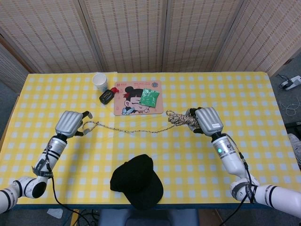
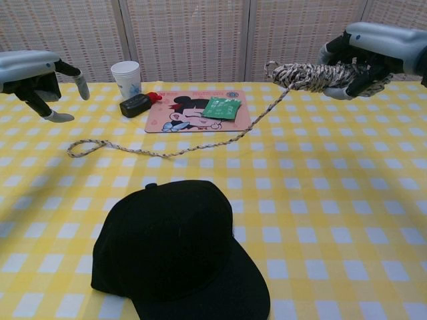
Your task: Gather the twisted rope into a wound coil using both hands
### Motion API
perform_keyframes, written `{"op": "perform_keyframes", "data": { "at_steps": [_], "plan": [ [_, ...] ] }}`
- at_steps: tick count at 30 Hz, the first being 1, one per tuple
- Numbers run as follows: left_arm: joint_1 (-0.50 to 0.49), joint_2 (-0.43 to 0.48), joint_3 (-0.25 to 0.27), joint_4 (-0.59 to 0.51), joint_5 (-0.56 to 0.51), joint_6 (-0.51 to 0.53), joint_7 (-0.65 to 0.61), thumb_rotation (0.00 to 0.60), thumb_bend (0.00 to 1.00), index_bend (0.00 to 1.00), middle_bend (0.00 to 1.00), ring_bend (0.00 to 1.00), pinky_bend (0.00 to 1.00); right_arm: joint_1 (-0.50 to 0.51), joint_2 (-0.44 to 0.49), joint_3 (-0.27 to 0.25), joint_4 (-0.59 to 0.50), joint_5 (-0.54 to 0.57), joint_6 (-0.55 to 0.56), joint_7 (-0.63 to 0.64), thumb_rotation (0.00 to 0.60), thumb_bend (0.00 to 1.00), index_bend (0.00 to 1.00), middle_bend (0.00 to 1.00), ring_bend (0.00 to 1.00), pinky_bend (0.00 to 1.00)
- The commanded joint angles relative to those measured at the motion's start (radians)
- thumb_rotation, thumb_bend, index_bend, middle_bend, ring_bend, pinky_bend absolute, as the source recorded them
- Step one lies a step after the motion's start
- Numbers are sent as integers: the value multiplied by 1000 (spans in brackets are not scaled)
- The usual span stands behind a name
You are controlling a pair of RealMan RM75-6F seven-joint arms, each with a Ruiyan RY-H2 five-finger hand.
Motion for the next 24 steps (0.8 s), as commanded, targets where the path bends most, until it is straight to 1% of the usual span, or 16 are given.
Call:
{"op": "perform_keyframes", "data": {
  "at_steps": [1, 6, 12, 19, 24],
  "plan": [
    [-41, -52, -7, 53, -47, -33, 39, 600, 278, 466, 1000, 955, 988, -2, -1, -1, -1, -3, 0, 2, 600, 690, 808, 673, 505, 606],
    [-95, -125, -16, 141, -134, -68, 111, 600, 278, 469, 1000, 996, 1000, -6, 3, -4, 7, -10, -11, 18, 600, 689, 810, 676, 508, 607],
    [-143, -183, -15, 213, -217, -98, 183, 600, 278, 485, 1000, 1000, 1000, -14, 24, -6, -5, -20, -16, 28, 600, 689, 813, 677, 510, 609],
    [-176, -240, 4, 296, -286, -120, 245, 600, 278, 508, 1000, 1000, 1000, -23, 42, 0, -23, -22, -12, 41, 600, 688, 813, 677, 513, 609],
    [-183, -275, 16, 358, -304, -125, 257, 600, 278, 532, 1000, 1000, 1000, -25, 54, 7, -38, -19, -14, 49, 600, 678, 813, 677, 514, 610]
  ]
}}
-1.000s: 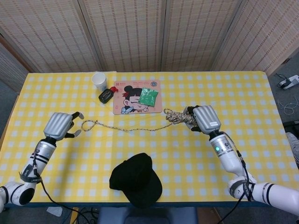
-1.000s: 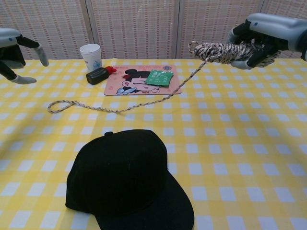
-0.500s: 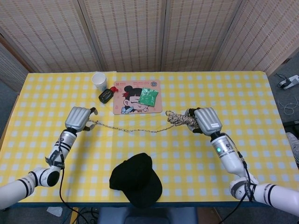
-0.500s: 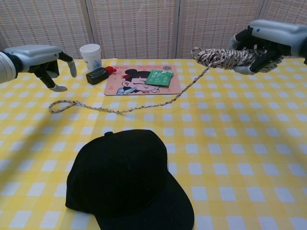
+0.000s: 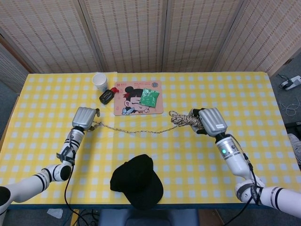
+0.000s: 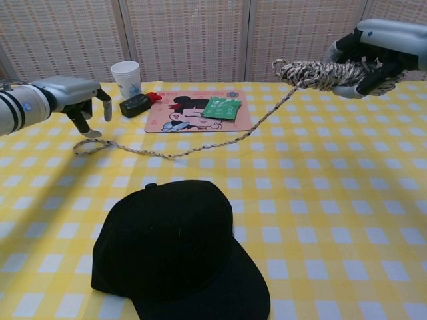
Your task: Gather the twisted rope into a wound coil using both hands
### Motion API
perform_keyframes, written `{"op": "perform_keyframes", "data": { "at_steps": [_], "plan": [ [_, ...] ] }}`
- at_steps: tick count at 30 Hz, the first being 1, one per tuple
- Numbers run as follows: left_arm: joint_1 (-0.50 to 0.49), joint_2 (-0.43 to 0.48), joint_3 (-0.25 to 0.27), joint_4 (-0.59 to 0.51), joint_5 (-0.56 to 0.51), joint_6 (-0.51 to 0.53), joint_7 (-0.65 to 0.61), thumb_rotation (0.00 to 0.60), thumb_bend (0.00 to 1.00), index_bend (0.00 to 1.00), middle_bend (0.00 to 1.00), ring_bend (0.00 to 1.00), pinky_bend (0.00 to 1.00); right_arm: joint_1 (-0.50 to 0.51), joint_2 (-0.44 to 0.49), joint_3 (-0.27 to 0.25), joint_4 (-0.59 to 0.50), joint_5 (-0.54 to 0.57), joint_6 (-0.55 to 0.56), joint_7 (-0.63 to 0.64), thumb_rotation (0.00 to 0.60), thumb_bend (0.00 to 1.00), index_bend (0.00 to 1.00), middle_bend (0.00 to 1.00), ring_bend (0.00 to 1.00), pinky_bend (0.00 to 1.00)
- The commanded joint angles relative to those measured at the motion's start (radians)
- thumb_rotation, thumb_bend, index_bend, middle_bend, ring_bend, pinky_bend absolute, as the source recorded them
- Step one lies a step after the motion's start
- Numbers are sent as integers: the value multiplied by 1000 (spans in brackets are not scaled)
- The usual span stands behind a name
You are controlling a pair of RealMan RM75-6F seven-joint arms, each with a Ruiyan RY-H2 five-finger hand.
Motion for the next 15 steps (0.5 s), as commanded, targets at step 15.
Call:
{"op": "perform_keyframes", "data": {
  "at_steps": [15],
  "plan": [
    [-47, -102, 36, 144, 21, -20, 40, 600, 278, 538, 1000, 1000, 1000, 4, 2, -1, -11, 10, -20, -9, 600, 659, 813, 677, 518, 610]
  ]
}}
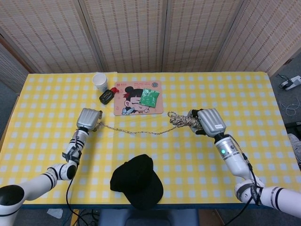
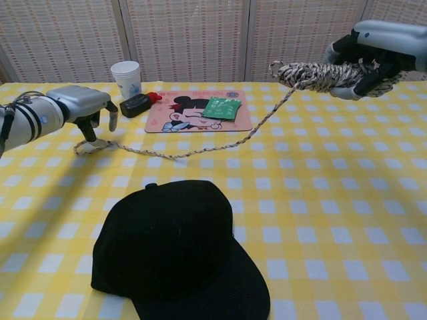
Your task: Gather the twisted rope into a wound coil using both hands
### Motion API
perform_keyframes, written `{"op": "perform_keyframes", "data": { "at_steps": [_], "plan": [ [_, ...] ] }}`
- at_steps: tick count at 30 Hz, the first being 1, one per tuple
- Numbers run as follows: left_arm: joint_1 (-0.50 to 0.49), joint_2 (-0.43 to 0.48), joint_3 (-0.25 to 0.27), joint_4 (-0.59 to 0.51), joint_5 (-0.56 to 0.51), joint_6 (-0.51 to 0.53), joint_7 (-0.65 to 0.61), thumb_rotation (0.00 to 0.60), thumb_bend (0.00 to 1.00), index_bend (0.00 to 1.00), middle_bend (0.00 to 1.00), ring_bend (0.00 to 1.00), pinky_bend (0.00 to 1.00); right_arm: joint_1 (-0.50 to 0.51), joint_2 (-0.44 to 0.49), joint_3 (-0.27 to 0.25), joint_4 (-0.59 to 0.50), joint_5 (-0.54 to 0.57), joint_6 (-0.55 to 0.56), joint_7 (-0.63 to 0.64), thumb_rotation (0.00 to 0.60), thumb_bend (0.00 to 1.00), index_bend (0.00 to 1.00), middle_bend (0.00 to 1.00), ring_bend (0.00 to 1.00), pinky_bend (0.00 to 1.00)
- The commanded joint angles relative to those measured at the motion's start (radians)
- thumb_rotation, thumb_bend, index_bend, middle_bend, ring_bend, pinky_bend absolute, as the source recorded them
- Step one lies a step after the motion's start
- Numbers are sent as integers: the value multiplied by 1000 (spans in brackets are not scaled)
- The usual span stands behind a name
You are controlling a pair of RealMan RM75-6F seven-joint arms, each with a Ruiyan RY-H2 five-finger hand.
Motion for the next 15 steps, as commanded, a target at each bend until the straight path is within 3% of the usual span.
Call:
{"op": "perform_keyframes", "data": {
  "at_steps": [1, 15],
  "plan": [
    [-12, -14, -2, 14, 0, -3, 9, 600, 278, 542, 1000, 1000, 1000, 0, -1, -1, 3, 0, -2, 1, 600, 657, 813, 677, 518, 610],
    [-39, -59, -5, 86, -31, -42, 59, 600, 279, 609, 1000, 1000, 1000, -4, -8, -5, 30, -4, -16, 30, 600, 649, 815, 678, 519, 610]
  ]
}}
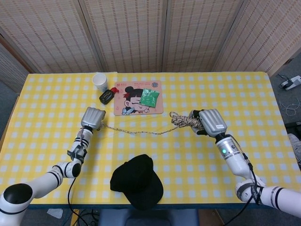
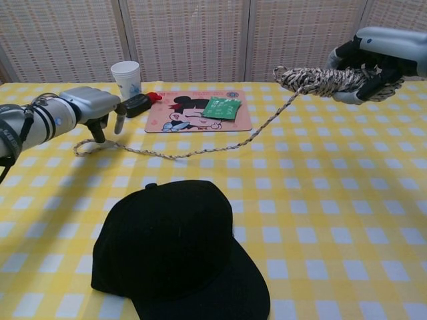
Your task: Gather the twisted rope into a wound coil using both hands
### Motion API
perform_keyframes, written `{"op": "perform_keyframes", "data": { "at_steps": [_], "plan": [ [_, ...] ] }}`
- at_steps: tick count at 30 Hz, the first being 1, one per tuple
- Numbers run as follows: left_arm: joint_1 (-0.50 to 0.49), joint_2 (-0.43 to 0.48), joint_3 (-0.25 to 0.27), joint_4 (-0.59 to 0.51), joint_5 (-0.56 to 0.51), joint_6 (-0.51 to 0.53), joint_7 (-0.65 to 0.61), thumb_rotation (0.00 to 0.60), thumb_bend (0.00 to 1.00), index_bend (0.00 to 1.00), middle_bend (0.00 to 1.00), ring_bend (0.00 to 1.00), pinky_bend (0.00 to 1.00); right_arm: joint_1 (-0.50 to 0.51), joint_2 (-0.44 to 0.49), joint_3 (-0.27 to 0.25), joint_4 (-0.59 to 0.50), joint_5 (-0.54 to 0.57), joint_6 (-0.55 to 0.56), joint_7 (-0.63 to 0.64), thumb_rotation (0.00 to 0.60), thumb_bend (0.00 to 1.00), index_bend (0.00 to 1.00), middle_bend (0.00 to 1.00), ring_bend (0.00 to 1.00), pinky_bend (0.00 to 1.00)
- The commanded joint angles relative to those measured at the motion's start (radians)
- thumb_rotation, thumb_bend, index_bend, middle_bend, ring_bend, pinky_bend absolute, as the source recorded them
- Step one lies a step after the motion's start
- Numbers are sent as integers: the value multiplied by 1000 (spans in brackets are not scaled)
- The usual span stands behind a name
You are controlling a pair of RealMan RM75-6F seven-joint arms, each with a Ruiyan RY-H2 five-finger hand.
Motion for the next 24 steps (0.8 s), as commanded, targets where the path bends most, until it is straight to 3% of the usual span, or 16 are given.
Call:
{"op": "perform_keyframes", "data": {
  "at_steps": [1, 24],
  "plan": [
    [-5, -8, 0, 13, -15, -11, 18, 600, 281, 613, 1000, 1000, 1000, 0, -2, 0, 4, -2, -1, 3, 600, 649, 816, 679, 519, 610],
    [-21, -31, -12, 50, -100, -43, 91, 600, 326, 661, 1000, 1000, 1000, 3, -15, -1, 23, 4, -18, 11, 600, 637, 817, 680, 520, 610]
  ]
}}
